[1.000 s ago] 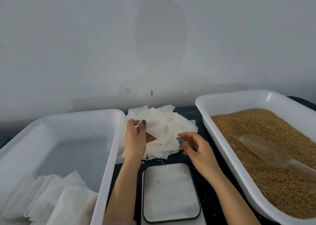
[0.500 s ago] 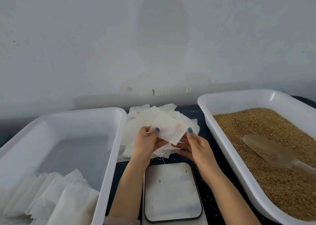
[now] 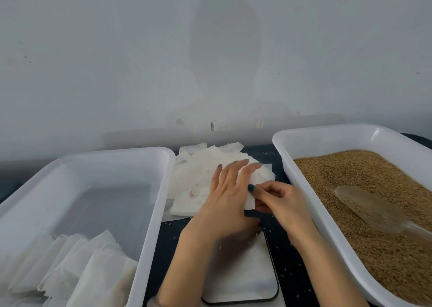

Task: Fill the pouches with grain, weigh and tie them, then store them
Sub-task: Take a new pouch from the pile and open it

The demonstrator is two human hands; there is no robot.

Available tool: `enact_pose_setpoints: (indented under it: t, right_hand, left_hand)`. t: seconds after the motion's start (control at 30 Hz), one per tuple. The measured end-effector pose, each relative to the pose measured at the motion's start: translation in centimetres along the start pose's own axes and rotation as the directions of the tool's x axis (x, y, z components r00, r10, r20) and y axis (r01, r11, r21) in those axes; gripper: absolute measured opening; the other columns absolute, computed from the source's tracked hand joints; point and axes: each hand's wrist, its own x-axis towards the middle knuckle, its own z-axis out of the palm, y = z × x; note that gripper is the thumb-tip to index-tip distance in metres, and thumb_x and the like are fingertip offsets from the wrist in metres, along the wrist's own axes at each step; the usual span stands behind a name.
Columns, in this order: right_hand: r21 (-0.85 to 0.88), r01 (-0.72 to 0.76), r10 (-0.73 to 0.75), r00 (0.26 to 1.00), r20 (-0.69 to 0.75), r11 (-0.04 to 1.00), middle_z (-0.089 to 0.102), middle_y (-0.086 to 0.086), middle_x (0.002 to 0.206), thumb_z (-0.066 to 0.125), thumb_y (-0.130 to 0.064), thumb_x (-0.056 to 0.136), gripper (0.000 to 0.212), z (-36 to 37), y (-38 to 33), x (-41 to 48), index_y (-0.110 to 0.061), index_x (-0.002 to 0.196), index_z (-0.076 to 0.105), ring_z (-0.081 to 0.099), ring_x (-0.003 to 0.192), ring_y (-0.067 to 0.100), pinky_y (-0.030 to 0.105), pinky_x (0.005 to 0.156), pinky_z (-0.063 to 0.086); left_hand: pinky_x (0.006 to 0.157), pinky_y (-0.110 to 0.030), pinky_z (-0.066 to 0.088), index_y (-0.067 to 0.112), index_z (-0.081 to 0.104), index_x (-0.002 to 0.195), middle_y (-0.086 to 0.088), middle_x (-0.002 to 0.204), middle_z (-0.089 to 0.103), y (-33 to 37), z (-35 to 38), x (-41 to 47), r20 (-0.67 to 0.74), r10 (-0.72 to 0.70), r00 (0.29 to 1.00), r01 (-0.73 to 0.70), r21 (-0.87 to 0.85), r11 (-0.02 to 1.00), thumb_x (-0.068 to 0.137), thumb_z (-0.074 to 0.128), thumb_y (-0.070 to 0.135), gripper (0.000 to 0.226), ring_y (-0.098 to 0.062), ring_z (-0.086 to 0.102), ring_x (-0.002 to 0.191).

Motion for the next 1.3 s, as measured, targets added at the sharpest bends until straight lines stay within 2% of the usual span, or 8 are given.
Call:
enact_pose_setpoints:
  t: [0.07,0.13,0.27,0.43,0.7,0.8,1.1,1.3]
  right_hand:
    - [-0.079,0.050,-0.048,0.998,0.033,0.996,0.070,0.001,0.063,0.077,-0.026,0.084,0.015,0.0,-0.8,-0.4,-0.022,0.070,0.076,0.066,0.059,0.006,0.016,0.057,0.052]
    - [-0.157,0.106,-0.105,0.994,0.019,0.982,0.070,0.000,0.063,0.078,-0.033,0.081,0.016,0.1,-1.4,-0.7,-0.026,0.068,0.074,0.065,0.059,0.007,0.018,0.058,0.053]
    - [-0.113,0.164,-0.158,0.986,0.059,0.980,0.071,-0.003,0.067,0.071,-0.048,0.072,0.025,0.4,-2.6,-1.5,-0.024,0.075,0.071,0.067,0.063,0.006,0.019,0.056,0.054]
    - [-0.245,0.181,-0.144,0.976,0.162,0.953,0.074,-0.010,0.085,0.073,-0.014,0.087,0.019,0.7,-2.6,-2.3,-0.031,0.090,0.065,0.072,0.079,0.007,0.021,0.066,0.057]
    - [-0.169,0.120,-0.097,0.985,0.140,0.978,0.075,0.001,0.081,0.071,-0.011,0.089,0.015,0.8,-2.6,-3.6,-0.021,0.095,0.062,0.072,0.077,0.018,0.037,0.072,0.061]
    - [-0.153,0.122,-0.100,0.984,0.146,0.981,0.075,0.002,0.079,0.071,-0.010,0.089,0.013,0.9,-2.7,-3.7,-0.019,0.094,0.063,0.072,0.075,0.018,0.030,0.069,0.060]
    - [-0.059,0.059,-0.048,0.985,0.167,0.997,0.074,0.005,0.078,0.073,-0.001,0.085,0.015,0.7,-2.8,-3.7,-0.011,0.090,0.064,0.072,0.076,0.020,0.028,0.068,0.060]
    - [0.043,0.094,-0.098,0.988,0.120,0.995,0.067,0.005,0.074,0.068,0.006,0.086,0.023,0.5,-2.9,-3.7,-0.014,0.079,0.060,0.069,0.070,0.017,0.026,0.065,0.058]
  left_hand:
    - [0.118,-0.035,0.023,0.026,0.025,0.145,0.003,0.126,0.053,0.2,-0.1,0.3,-0.062,-0.050,0.997,0.047,-0.053,0.997,0.075,0.076,0.036,0.087,-0.012,0.045,0.126]
    - [0.091,-0.033,0.049,0.023,0.033,0.132,0.003,0.098,0.060,0.3,-0.5,0.1,-0.091,-0.108,0.990,0.090,-0.188,0.978,0.077,0.076,0.022,0.069,-0.014,0.059,0.095]
    - [0.067,-0.029,0.049,0.022,0.039,0.115,0.003,0.092,0.061,0.3,-0.4,-1.0,-0.127,-0.193,0.973,0.152,-0.280,0.948,0.082,0.072,0.022,0.046,-0.016,0.060,0.080]
    - [0.074,-0.030,0.052,0.028,0.030,0.114,0.006,0.100,0.060,0.5,0.8,-2.8,-0.153,-0.247,0.957,0.197,-0.282,0.939,0.086,0.070,0.026,0.049,-0.014,0.062,0.085]
    - [0.068,-0.016,0.047,0.030,0.023,0.112,0.006,0.097,0.053,1.3,1.0,-4.0,-0.213,-0.159,0.964,0.115,-0.204,0.972,0.088,0.067,0.023,0.050,-0.011,0.056,0.080]
    - [0.073,-0.029,0.052,0.029,0.024,0.111,0.004,0.097,0.054,1.5,0.8,-4.2,-0.182,-0.174,0.968,0.127,-0.244,0.961,0.088,0.064,0.019,0.048,-0.013,0.057,0.083]
    - [0.067,-0.012,0.037,0.025,0.026,0.111,0.004,0.096,0.044,1.5,0.4,-4.5,-0.168,-0.112,0.979,0.077,-0.201,0.976,0.088,0.062,0.014,0.044,-0.009,0.045,0.076]
    - [0.096,0.000,0.027,0.026,0.032,0.138,0.017,0.132,0.038,1.3,-0.7,-4.7,-0.032,-0.164,0.986,0.142,-0.361,0.922,0.078,0.073,0.028,0.073,0.000,0.039,0.128]
